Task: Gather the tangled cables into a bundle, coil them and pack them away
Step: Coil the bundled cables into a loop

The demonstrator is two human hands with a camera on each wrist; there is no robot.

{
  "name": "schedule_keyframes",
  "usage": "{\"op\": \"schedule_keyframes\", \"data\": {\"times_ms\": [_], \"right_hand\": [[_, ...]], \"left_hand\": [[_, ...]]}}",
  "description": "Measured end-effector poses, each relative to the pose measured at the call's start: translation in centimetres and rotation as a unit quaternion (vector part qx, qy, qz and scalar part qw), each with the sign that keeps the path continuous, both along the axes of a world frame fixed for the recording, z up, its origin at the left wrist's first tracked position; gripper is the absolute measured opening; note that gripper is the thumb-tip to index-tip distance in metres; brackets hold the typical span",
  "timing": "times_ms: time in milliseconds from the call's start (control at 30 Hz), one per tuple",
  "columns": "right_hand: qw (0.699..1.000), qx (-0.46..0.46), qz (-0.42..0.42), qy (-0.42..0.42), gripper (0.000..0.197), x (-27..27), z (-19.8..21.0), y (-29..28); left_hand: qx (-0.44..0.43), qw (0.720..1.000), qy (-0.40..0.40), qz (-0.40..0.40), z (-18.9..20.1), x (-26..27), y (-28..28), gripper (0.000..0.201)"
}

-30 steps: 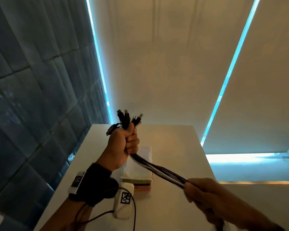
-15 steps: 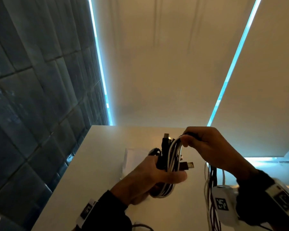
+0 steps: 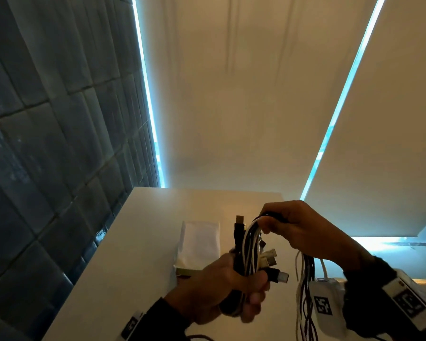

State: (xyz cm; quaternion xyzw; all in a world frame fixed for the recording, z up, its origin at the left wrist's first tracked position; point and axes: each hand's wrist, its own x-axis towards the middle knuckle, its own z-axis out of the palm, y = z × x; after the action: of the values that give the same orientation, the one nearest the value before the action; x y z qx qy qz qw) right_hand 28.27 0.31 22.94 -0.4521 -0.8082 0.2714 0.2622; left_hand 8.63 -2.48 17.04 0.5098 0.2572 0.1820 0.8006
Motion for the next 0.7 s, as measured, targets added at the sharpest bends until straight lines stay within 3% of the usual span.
{"op": "schedule_keyframes", "data": {"times_ms": [233, 333, 467, 533, 600, 700], "right_hand": [[0.984, -0.125, -0.024, 0.126, 0.033, 1.8, -2.6, -0.8], [0.961, -0.184, -0.037, 0.204, 0.056, 2.9, -4.6, -1.4], [0.928, -0.183, -0.088, 0.313, 0.077, 2.8, -7.4, -2.6], [0.921, -0.110, -0.164, 0.335, 0.057, 1.5, -8.2, -3.2], [0.928, 0.035, -0.260, 0.265, 0.032, -0.5, -8.1, -3.5], [0.918, 0.181, -0.291, 0.199, 0.027, -3.9, -7.4, -3.5]], "left_hand": [[-0.039, 0.992, 0.014, 0.116, -0.4, -0.2, 0.1, 0.031], [-0.066, 0.976, -0.019, 0.207, -0.7, -0.8, 1.1, 0.036], [-0.096, 0.957, -0.034, 0.272, -0.9, -0.9, 1.8, 0.044], [-0.083, 0.953, -0.030, 0.290, -0.8, -0.5, 1.7, 0.052], [-0.066, 0.949, -0.016, 0.307, -0.9, 0.4, 1.9, 0.059], [-0.065, 0.947, 0.010, 0.315, -1.1, 1.5, 2.4, 0.067]]}}
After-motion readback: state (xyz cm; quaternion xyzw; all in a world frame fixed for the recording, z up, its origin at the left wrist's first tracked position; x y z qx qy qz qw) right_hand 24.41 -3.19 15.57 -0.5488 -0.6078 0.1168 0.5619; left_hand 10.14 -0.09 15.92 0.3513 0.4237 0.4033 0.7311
